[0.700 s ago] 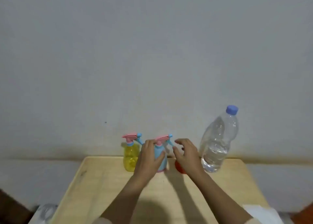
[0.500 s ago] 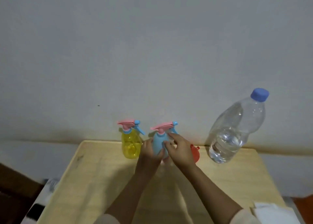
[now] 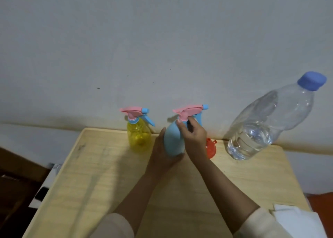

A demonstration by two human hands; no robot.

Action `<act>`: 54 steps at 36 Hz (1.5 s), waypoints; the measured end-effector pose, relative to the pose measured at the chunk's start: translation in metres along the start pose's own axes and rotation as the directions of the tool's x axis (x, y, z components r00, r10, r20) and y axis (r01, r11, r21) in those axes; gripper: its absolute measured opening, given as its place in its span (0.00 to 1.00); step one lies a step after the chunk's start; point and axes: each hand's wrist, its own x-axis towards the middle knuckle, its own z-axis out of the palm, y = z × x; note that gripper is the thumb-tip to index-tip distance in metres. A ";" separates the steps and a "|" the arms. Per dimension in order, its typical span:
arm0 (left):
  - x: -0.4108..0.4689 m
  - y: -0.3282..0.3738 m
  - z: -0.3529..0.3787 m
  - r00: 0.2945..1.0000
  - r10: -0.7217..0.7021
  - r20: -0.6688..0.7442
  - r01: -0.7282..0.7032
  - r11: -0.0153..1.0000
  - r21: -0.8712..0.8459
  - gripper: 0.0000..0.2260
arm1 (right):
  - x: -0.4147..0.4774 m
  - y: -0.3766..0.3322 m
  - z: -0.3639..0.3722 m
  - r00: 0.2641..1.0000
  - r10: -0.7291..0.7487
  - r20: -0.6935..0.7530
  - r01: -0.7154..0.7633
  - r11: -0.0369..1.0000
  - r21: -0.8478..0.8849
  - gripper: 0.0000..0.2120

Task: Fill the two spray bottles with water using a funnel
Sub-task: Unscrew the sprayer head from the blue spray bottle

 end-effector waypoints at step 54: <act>-0.101 0.084 -0.084 0.954 0.128 0.270 -0.083 0.981 -0.174 0.42 | -0.100 -0.101 -0.012 0.982 0.183 -0.050 -0.157 0.931 0.329 0.07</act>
